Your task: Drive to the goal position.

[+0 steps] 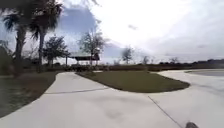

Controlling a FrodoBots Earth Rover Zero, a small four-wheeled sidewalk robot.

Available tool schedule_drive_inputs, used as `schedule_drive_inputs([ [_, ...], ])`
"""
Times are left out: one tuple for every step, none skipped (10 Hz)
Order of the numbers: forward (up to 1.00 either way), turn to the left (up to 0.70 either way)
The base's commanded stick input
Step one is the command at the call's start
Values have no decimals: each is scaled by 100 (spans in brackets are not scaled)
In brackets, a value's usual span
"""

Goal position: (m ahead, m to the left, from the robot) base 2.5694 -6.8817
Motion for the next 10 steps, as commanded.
schedule_drive_inputs([
  [0, -100],
  [0, -100],
  [0, -100],
  [0, -100],
  [0, -100],
  [0, -100],
  [0, -100],
  [0, -100],
  [0, -100],
  [0, -100],
])
